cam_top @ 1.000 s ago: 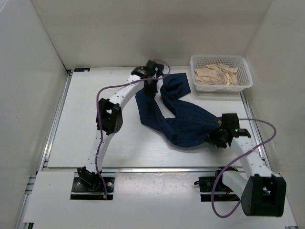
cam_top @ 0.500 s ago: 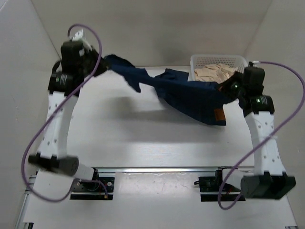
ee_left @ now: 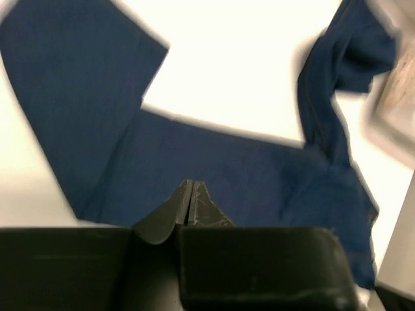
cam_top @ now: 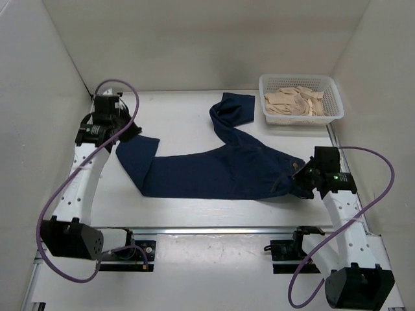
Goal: Fold and stack the trousers
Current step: Flatten the trousers out
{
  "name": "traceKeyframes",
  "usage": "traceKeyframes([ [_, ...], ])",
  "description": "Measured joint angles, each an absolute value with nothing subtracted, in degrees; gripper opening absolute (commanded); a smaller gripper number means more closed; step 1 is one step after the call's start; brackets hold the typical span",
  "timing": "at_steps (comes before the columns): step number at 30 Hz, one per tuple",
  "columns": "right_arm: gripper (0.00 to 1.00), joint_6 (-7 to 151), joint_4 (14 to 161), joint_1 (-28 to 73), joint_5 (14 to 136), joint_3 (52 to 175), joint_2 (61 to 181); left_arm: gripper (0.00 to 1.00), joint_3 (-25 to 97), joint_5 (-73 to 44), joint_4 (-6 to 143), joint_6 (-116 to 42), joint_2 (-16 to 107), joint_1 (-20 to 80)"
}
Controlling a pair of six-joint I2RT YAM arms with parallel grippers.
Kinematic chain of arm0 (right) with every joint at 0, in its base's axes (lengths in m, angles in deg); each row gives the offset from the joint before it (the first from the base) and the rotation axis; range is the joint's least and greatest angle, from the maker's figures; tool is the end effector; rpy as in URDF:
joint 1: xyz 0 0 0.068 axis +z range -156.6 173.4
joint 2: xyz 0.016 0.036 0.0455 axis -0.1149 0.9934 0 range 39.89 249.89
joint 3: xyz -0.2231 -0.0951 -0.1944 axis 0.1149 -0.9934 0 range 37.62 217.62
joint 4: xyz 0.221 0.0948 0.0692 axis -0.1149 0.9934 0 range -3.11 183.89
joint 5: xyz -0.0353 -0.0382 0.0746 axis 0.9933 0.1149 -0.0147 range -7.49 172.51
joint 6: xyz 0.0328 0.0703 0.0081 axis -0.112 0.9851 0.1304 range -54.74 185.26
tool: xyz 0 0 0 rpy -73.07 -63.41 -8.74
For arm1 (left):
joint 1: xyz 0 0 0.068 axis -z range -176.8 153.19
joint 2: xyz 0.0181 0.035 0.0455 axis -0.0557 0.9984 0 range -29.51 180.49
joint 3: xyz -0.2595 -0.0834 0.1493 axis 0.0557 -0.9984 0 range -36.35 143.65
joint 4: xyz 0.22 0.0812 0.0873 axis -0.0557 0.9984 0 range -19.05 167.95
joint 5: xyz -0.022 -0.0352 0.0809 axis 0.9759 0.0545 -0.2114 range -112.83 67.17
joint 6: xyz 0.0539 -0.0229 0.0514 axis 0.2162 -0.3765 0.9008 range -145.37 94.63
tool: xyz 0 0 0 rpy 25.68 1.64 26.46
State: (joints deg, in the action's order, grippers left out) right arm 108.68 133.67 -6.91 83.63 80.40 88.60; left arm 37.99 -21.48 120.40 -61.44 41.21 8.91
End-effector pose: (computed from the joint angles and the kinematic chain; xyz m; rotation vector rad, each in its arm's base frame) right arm 0.1431 -0.0021 0.2650 0.9441 2.3301 0.2887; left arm 0.2453 -0.0261 0.3733 -0.6182 2.3223 -0.3741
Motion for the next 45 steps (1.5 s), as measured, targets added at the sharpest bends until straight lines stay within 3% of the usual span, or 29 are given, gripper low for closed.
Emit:
traceKeyframes([
  [2,0.00,108.9,133.1,-7.0,84.6,82.3,88.9,0.10,43.3,-23.6,119.3,-59.8,44.6,8.9],
  [4,0.04,108.7,132.6,-7.0,85.2,83.9,89.5,0.26,47.9,-26.3,119.3,-57.6,49.3,9.0],
  [5,0.17,108.5,132.1,-7.0,85.4,84.5,89.8,0.38,50.2,-27.6,119.6,-56.1,52.3,9.3],
  [7,0.37,108.4,131.4,-7.0,85.4,84.9,90.2,0.48,54.3,-29.1,121.2,-52.5,60.1,10.2],
  [8,0.49,108.2,131.4,-7.0,85.3,84.8,90.3,0.48,56.6,-29.9,122.5,-51.1,64.7,11.1],
  [9,0.52,108.2,131.2,-7.0,85.2,84.7,90.5,0.48,58.1,-31.1,123.0,-50.3,69.3,12.3],
  [14,0.38,106.9,129.2,-7.0,82.1,81.6,90.7,0.47,59.0,-39.1,127.2,-50.8,87.2,19.0],
  [16,0.41,106.8,129.0,-7.2,80.8,80.1,91.0,0.47,59.4,-41.2,128.7,-51.5,90.8,20.1],
  [17,0.47,106.8,128.8,-7.3,80.3,79.4,91.1,0.47,60.3,-42.6,129.8,-51.8,92.2,20.1],
  [18,0.59,106.8,128.8,-7.3,79.9,78.7,91.1,0.47,61.6,-43.7,130.5,-52.0,93.2,19.9],
  [20,0.68,106.6,129.0,-7.5,79.2,77.8,90.8,0.42,65.6,-46.1,131.3,-52.4,94.9,19.4],
  [21,0.80,106.5,129.1,-7.7,79.0,77.4,90.5,0.41,67.7,-47.3,131.4,-52.6,95.6,19.1],
  [24,0.93,106.3,129.9,-8.9,77.8,76.4,88.9,0.44,72.0,-50.2,131.4,-52.8,96.6,18.4],
  [36,1.00,109.2,130.8,-14.5,69.5,66.4,87.2,0.44,74.9,-49.5,133.7,-50.5,104.2,15.4],
  [45,1.00,114.4,123.3,-15.6,69.0,62.0,90.5,0.14,75.5,-45.0,134.5,-47.3,104.6,12.5],
])
